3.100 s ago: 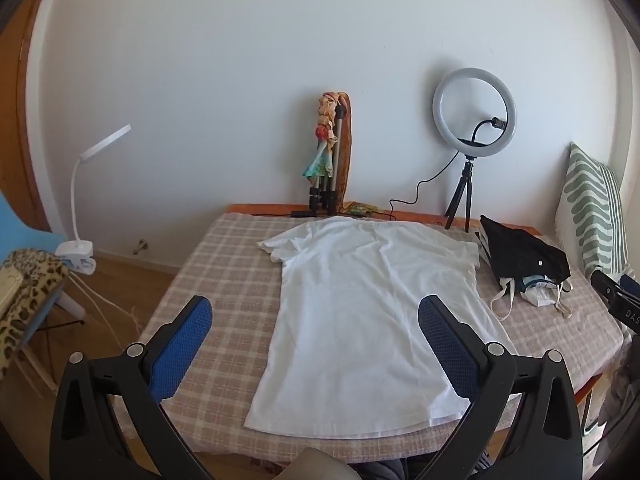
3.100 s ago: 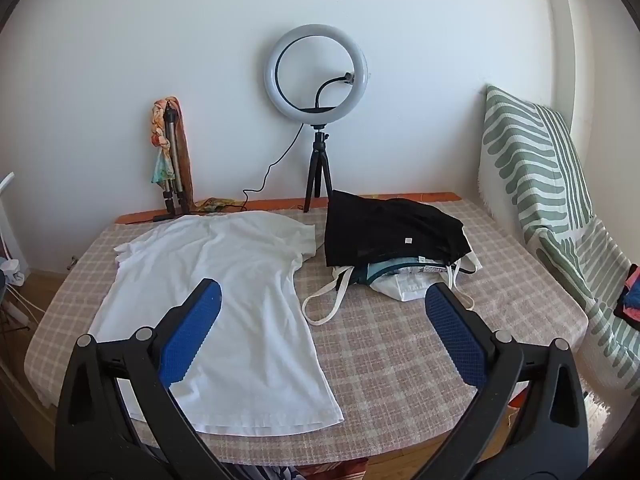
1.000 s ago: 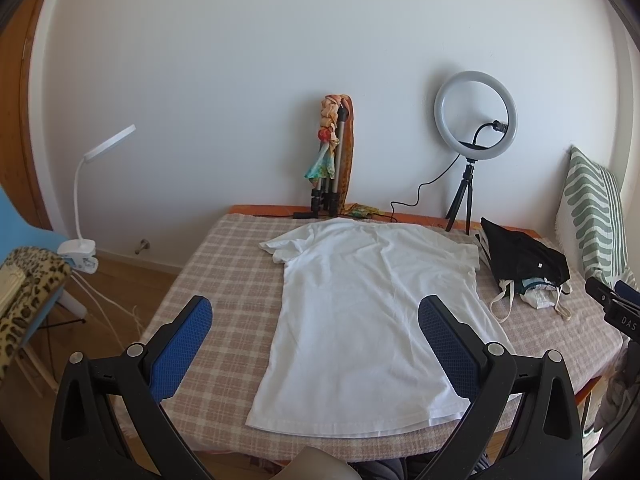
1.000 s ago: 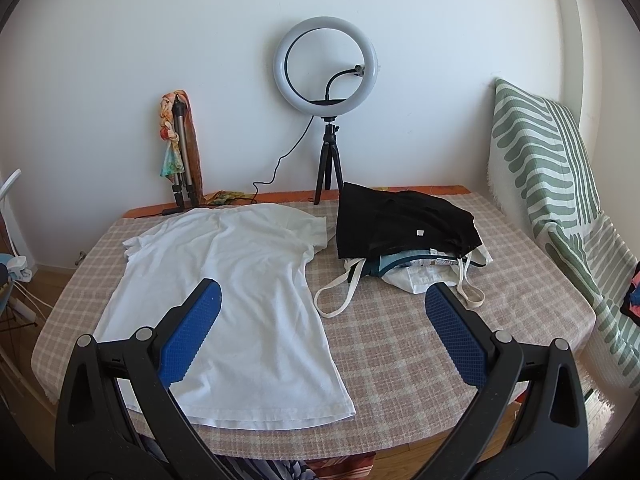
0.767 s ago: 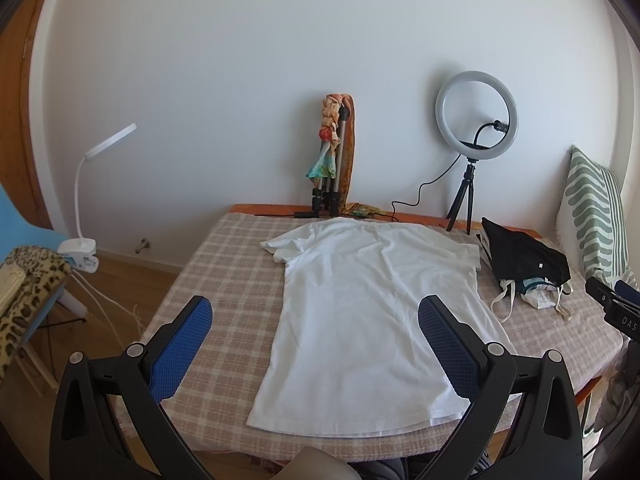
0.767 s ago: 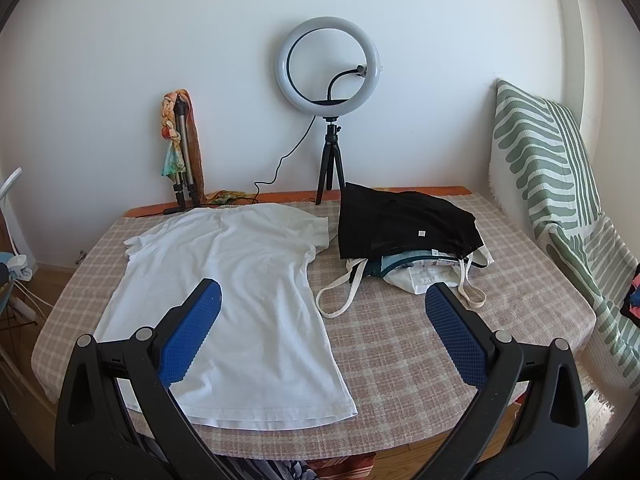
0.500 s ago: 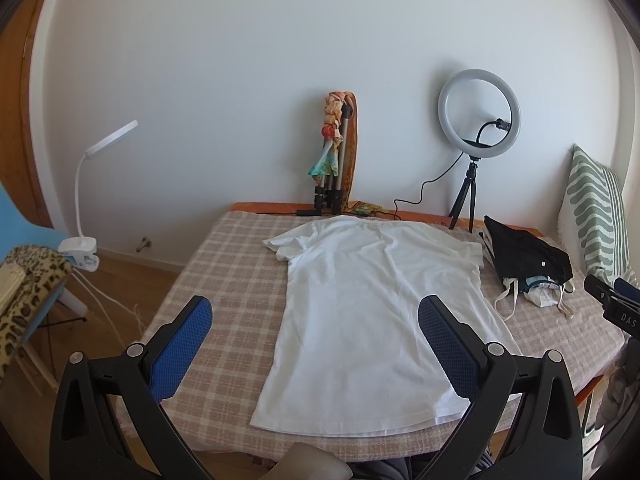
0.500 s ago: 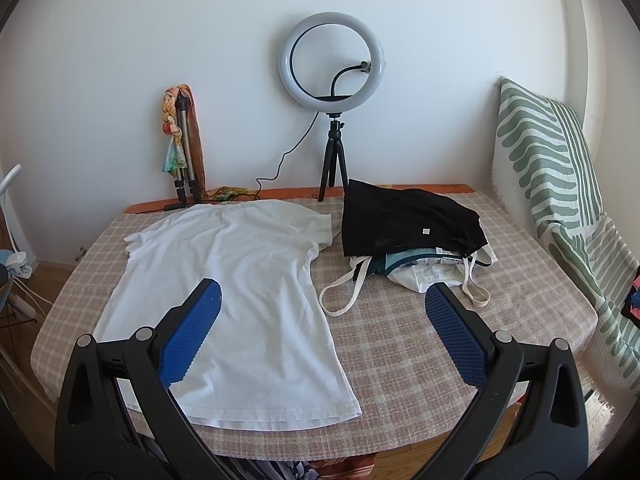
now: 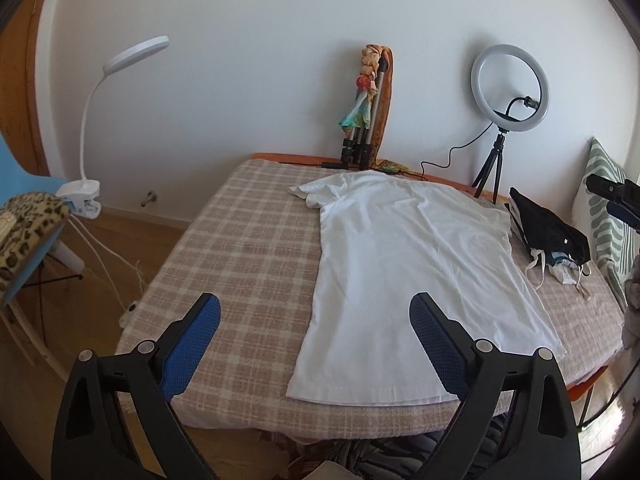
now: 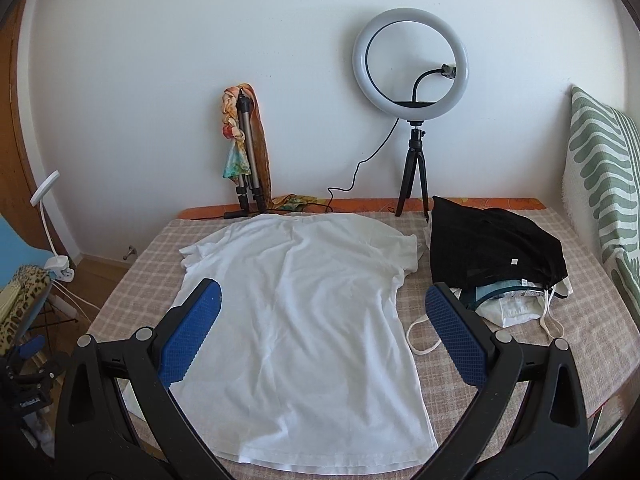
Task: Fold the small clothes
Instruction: 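Reach the right tool to the shirt's side edge and close on it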
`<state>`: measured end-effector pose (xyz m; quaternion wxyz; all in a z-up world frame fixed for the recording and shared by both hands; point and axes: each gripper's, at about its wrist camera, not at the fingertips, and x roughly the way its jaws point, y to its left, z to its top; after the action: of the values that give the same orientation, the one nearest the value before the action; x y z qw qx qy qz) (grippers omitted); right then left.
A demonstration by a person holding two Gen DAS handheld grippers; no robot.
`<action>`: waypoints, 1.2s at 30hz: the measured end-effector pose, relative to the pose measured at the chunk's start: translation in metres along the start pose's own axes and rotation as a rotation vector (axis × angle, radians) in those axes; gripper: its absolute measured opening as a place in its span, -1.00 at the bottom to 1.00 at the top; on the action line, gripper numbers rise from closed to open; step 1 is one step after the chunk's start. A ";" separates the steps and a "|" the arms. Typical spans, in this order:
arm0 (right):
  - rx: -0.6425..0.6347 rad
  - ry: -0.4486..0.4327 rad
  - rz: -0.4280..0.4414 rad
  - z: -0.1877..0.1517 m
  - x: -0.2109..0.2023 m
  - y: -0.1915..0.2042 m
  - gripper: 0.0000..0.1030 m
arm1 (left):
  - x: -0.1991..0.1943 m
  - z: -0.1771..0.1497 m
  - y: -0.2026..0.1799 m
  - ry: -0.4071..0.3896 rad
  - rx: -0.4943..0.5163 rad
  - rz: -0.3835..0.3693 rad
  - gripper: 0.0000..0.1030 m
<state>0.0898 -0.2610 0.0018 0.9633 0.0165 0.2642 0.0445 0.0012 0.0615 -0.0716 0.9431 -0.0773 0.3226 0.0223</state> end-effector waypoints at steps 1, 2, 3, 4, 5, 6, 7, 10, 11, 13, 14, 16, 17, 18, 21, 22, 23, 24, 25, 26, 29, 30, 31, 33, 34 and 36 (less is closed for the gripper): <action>-0.005 0.002 0.013 0.005 0.007 0.005 1.00 | 0.005 -0.005 0.004 0.019 -0.005 -0.004 0.71; -0.013 0.011 0.025 0.010 0.015 0.010 1.00 | 0.011 -0.011 0.009 0.039 -0.014 -0.008 0.68; -0.025 0.024 0.040 0.014 0.023 0.017 1.00 | 0.015 -0.016 0.012 0.060 -0.026 -0.020 0.55; -0.037 0.041 0.053 0.017 0.033 0.022 1.00 | 0.020 -0.021 0.016 0.082 -0.041 -0.045 0.36; -0.047 0.061 0.067 0.020 0.042 0.028 1.00 | 0.025 -0.026 0.019 0.103 -0.059 -0.078 0.25; -0.055 0.083 0.083 0.023 0.052 0.035 1.00 | 0.029 -0.030 0.022 0.123 -0.077 -0.105 0.14; -0.062 0.104 0.100 0.025 0.063 0.041 1.00 | 0.033 -0.035 0.024 0.138 -0.090 -0.131 0.12; -0.072 0.166 0.146 0.032 0.095 0.063 1.00 | 0.045 -0.046 0.025 0.173 -0.109 -0.167 0.09; -0.070 0.182 0.167 0.035 0.105 0.069 1.00 | 0.050 -0.049 0.025 0.182 -0.110 -0.176 0.05; -0.070 0.213 0.203 0.043 0.126 0.084 1.00 | 0.059 -0.054 0.027 0.199 -0.119 -0.186 -0.08; -0.071 0.228 0.221 0.047 0.135 0.093 1.00 | 0.063 -0.055 0.028 0.200 -0.122 -0.191 -0.09; -0.082 0.250 0.255 0.057 0.155 0.111 0.99 | 0.070 -0.058 0.030 0.203 -0.125 -0.194 -0.11; -0.094 0.257 0.266 0.061 0.165 0.122 0.95 | 0.073 -0.059 0.031 0.204 -0.128 -0.200 -0.13; -0.107 0.264 0.274 0.065 0.175 0.132 0.93 | 0.076 -0.059 0.033 0.205 -0.130 -0.209 -0.19; -0.151 0.287 0.302 0.071 0.208 0.167 0.88 | 0.086 -0.063 0.036 0.215 -0.134 -0.230 -0.36; -0.167 0.298 0.308 0.072 0.219 0.177 0.83 | 0.088 -0.064 0.037 0.216 -0.136 -0.239 -0.38; -0.184 0.310 0.318 0.072 0.231 0.188 0.79 | 0.090 -0.065 0.038 0.215 -0.139 -0.249 -0.40; -0.197 0.319 0.328 0.071 0.242 0.198 0.77 | 0.091 -0.066 0.039 0.214 -0.144 -0.258 -0.43; -0.205 0.326 0.340 0.069 0.253 0.207 0.76 | 0.092 -0.067 0.040 0.214 -0.149 -0.265 -0.45; -0.212 0.332 0.354 0.068 0.264 0.215 0.76 | 0.093 -0.068 0.041 0.213 -0.153 -0.271 -0.46; -0.229 0.388 0.371 0.063 0.298 0.239 0.74 | 0.094 -0.071 0.044 0.200 -0.169 -0.285 -0.59; -0.233 0.408 0.371 0.061 0.310 0.246 0.72 | 0.095 -0.071 0.047 0.197 -0.179 -0.292 -0.63; -0.238 0.431 0.370 0.058 0.322 0.252 0.66 | 0.095 -0.072 0.048 0.194 -0.190 -0.301 -0.67; -0.255 0.482 0.358 0.050 0.346 0.266 0.57 | 0.097 -0.073 0.051 0.190 -0.202 -0.311 -0.75; -0.270 0.501 0.348 0.045 0.356 0.273 0.52 | 0.098 -0.073 0.052 0.190 -0.202 -0.311 -0.79; -0.308 0.541 0.329 0.035 0.376 0.287 0.42 | 0.099 -0.073 0.052 0.190 -0.200 -0.312 -0.81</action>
<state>0.4070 0.0594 -0.1432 0.8295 -0.0991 0.4938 0.2413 0.0309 0.1007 -0.1959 0.8881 -0.2214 0.3903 -0.0997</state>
